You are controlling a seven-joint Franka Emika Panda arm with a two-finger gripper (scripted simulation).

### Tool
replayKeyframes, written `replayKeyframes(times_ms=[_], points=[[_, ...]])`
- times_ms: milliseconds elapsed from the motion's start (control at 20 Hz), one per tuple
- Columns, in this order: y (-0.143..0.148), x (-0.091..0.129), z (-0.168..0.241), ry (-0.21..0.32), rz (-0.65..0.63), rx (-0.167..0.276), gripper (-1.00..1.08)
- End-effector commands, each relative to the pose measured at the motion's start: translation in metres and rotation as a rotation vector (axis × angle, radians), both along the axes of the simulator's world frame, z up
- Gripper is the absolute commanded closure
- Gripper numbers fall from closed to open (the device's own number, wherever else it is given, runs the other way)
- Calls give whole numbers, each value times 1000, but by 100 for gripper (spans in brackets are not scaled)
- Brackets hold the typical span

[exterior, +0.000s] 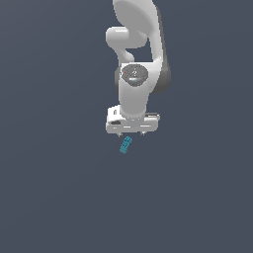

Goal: Pick up the object and move it to a goal position.

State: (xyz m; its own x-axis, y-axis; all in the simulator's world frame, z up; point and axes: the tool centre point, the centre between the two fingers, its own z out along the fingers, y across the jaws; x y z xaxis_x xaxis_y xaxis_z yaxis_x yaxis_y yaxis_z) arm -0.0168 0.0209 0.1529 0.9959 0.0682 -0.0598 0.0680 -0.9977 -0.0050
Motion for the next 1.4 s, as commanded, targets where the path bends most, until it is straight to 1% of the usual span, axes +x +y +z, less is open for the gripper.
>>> replayKeyframes(times_ms=[0,450,850,1100,1350], points=[[0,0,0,0,0,0,-92],[1,5,11,-5,-37,28,-92],[0,4,4,-7,-64,25,-92],[-3,0,-9,-14,-128,20,-92],[-7,-6,-30,-25,-228,11,-92]])
